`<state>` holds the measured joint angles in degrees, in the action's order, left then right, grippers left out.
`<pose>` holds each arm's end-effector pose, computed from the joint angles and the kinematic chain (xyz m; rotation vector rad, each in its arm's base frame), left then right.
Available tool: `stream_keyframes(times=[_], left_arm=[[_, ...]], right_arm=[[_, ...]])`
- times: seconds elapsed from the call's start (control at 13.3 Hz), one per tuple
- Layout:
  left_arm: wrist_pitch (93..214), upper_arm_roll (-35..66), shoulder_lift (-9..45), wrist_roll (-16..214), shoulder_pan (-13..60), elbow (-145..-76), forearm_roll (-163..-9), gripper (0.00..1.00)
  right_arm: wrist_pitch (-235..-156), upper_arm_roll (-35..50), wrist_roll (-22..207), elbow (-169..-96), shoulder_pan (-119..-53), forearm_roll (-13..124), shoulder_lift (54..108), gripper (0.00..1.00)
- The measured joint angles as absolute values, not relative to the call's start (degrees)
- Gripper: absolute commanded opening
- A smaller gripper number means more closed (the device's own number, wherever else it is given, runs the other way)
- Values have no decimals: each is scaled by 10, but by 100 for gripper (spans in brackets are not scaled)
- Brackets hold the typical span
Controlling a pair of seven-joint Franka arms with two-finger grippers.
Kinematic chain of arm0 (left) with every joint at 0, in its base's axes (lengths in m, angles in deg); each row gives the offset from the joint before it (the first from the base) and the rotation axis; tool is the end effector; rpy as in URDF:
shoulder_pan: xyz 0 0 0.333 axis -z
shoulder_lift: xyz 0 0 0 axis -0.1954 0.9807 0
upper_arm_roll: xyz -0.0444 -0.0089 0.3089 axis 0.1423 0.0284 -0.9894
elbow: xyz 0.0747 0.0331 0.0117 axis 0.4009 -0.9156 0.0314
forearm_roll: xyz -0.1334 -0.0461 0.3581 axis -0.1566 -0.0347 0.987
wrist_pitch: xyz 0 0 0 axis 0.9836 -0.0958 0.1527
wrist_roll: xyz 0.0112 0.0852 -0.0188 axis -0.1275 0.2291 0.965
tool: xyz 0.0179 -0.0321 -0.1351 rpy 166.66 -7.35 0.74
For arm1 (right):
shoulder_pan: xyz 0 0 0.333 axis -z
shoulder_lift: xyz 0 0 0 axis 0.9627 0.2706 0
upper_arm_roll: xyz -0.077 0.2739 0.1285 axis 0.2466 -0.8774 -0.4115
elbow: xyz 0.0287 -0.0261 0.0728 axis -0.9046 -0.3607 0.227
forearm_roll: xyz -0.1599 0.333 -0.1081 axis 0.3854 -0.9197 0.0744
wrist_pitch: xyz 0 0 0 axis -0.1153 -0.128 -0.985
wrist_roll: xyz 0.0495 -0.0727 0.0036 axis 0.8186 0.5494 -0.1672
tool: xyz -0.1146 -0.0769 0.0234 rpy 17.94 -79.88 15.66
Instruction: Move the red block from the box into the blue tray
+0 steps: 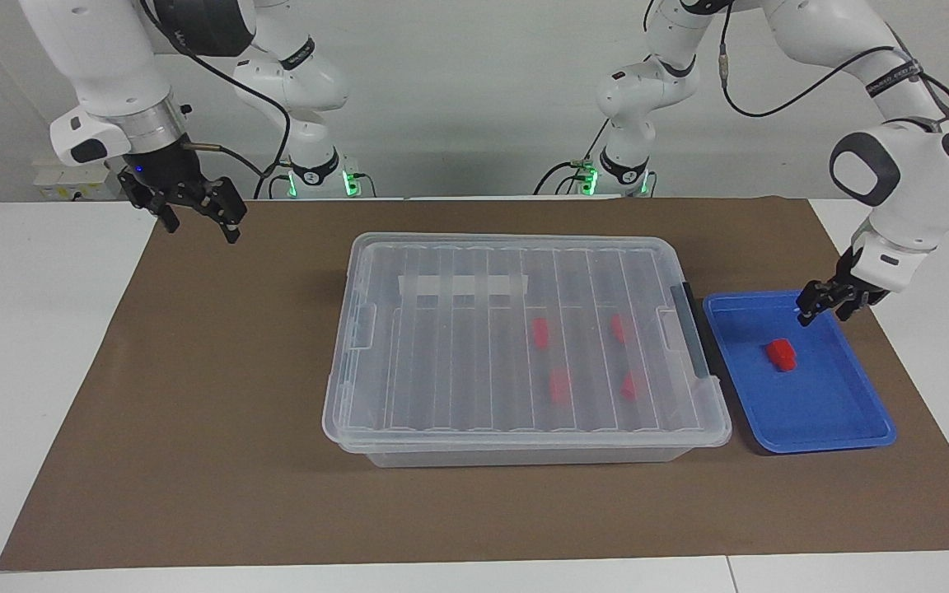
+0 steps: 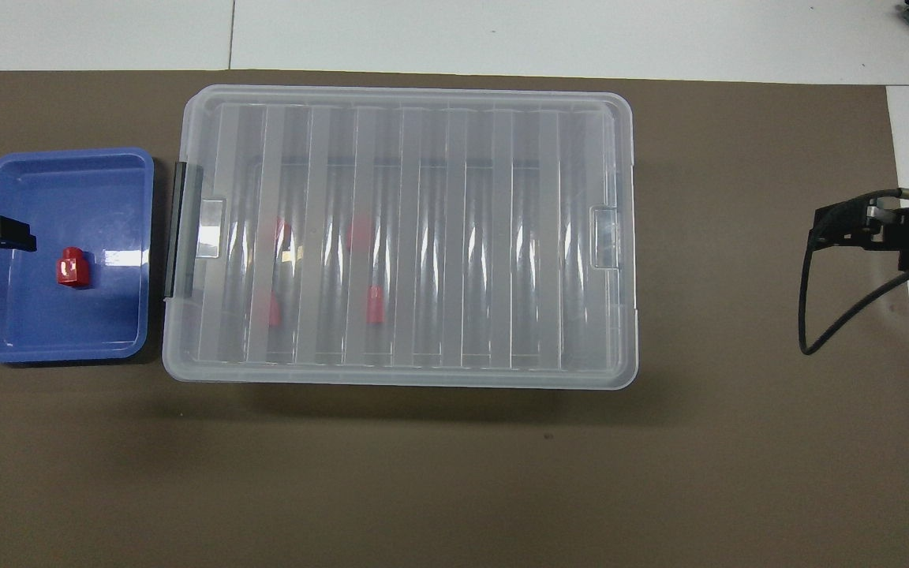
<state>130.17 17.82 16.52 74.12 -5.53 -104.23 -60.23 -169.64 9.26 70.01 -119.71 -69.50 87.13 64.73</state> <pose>0.5896 0.1227 0.4350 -3.1319 -0.0501 -0.0922 0.5450 0.0007 0.5963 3.0975 -0.3821 0.0573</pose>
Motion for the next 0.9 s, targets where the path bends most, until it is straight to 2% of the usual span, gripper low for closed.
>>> stream_keyframes(times=[0.23, 0.53, 0.6, 0.68, 0.75, 0.9], left_arm=[[1181, 183, 128, 742, -39, -980, -603, 77], [1043, 185, 113, 745, -26, -873, -603, 80], [1035, 186, 108, 745, -25, -866, -603, 82], [1032, 190, 100, 745, -25, -868, -603, 93], [1033, 194, 95, 745, -21, -875, -603, 100], [1040, 197, 88, 751, -7, -894, -603, 100]], right_arm=[[-1665, 92, 700, -1162, -695, 874, 663, 100], [-1657, 91, 700, -1156, -696, 877, 672, 100], [-1652, 90, 700, -1156, -696, 877, 672, 100], [-1646, 89, 700, -1158, -697, 877, 671, 100], [-1642, 89, 700, -1161, -698, 877, 669, 100], [-1640, 88, 702, -1172, -699, 877, 662, 100]])
